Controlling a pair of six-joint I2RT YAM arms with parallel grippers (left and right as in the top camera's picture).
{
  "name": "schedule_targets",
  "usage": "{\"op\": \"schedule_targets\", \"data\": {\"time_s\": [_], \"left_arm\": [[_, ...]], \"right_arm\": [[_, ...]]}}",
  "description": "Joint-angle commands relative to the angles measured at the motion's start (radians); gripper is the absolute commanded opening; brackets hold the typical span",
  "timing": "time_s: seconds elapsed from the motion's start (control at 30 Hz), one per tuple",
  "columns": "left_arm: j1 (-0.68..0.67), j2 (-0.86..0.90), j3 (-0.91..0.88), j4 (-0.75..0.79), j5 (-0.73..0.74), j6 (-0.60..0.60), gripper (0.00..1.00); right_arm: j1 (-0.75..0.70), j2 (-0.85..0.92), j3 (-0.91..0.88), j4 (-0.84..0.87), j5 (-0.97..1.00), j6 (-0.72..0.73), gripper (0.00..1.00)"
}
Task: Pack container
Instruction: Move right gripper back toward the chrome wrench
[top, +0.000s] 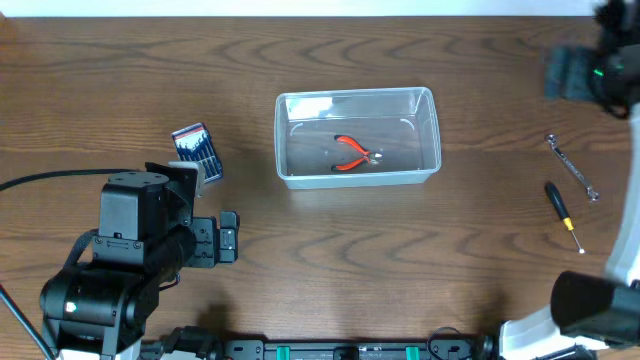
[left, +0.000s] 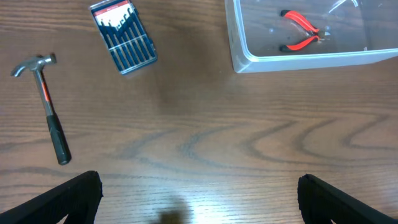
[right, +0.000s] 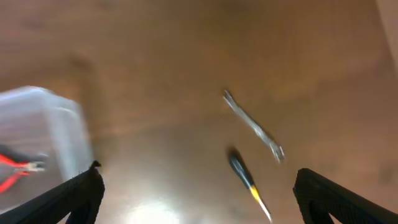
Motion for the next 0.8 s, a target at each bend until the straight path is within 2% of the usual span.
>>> {"op": "schedule_targets", "data": {"time_s": [0.0,0.1,0.2,0.3,0.4,0.57,0.77], "left_arm": [[0.003,-0.002,0.019,-0.001,-0.005,-0.004,0.98],[0.003,-0.002,0.019,0.0,-0.005,0.006,0.98],[0.003,-0.002,0.019,0.006,-0.005,0.01,0.98],[0.003,-0.002,0.019,0.007,-0.005,0.01,0.98],[0.003,-0.002,0.019,0.005,-0.005,0.01,0.98],[0.003,-0.002,0.019,0.004,-0.005,0.01,0.98],[0.003,-0.002,0.019,-0.003,-0.005,0.009,0.98]], "right_arm": [[-0.117,0.026,-0.059,0.008,-0.055,-0.018,0.98],[-0.192,0.026,-0.135,0.052,-0.063,-0.102,0.99],[-0.246,0.027,-0.274,0.142,-0.076,-0.287,0.99],[-0.269,0.027,-0.401,0.275,-0.076,-0.41,0.99],[-0.272,0.027,-0.509,0.433,-0.076,-0.603,0.99],[-0.272,0.027,-0.62,0.615,-0.197,-0.761,0.99],[-0.274,0.079,-0.678,0.65,-0.152,-0.9,0.97]]}}
